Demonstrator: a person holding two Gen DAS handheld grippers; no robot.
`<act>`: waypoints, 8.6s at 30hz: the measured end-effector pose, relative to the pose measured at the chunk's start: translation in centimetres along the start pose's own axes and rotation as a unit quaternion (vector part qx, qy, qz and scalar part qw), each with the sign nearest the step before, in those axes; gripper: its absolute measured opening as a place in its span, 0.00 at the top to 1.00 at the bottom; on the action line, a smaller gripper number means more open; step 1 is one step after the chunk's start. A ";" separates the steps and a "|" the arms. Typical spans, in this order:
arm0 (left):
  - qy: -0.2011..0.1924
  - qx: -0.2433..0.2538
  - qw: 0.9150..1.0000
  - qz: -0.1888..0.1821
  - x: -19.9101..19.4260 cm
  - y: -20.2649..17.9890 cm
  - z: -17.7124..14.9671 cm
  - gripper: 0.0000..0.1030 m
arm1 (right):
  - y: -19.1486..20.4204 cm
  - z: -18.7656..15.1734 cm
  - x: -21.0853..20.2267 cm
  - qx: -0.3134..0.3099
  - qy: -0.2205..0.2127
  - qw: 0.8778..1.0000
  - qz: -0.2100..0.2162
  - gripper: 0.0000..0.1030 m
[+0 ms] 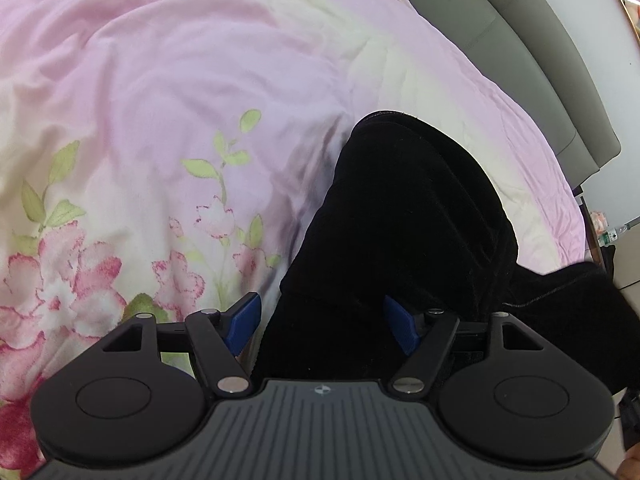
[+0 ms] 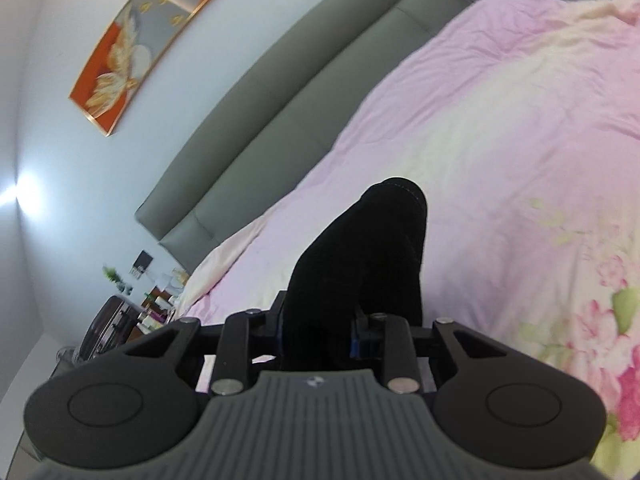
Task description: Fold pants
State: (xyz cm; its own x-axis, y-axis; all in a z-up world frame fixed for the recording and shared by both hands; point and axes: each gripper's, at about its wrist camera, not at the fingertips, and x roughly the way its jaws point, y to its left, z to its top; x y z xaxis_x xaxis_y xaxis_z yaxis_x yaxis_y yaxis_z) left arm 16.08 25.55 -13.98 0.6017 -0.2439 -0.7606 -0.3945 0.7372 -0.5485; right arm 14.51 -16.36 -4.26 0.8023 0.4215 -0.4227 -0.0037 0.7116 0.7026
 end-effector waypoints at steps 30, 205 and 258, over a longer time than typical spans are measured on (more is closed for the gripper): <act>-0.240 -0.168 0.956 0.034 -9.4 6.8 2.6 0.29 | 17.9 -26.8 14.3 -0.569 0.193 0.792 0.108 0.76; 0.122 0.079 0.987 -0.067 -0.9 -0.4 5.2 0.14 | 4.2 -8.5 7.3 -0.244 0.286 0.927 -0.015 0.19; 0.238 0.070 0.918 -0.309 1.7 -1.5 -0.7 0.25 | -0.9 -6.9 5.5 0.021 0.361 0.927 0.103 0.27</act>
State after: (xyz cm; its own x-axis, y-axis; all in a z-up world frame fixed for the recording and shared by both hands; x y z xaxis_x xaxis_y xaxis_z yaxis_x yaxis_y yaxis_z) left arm 17.19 23.58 -14.71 0.2960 -0.8659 -0.4032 0.0328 0.4310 -0.9017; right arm 14.79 -10.83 -11.19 0.1791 0.8231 -0.5389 -0.0782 0.5579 0.8262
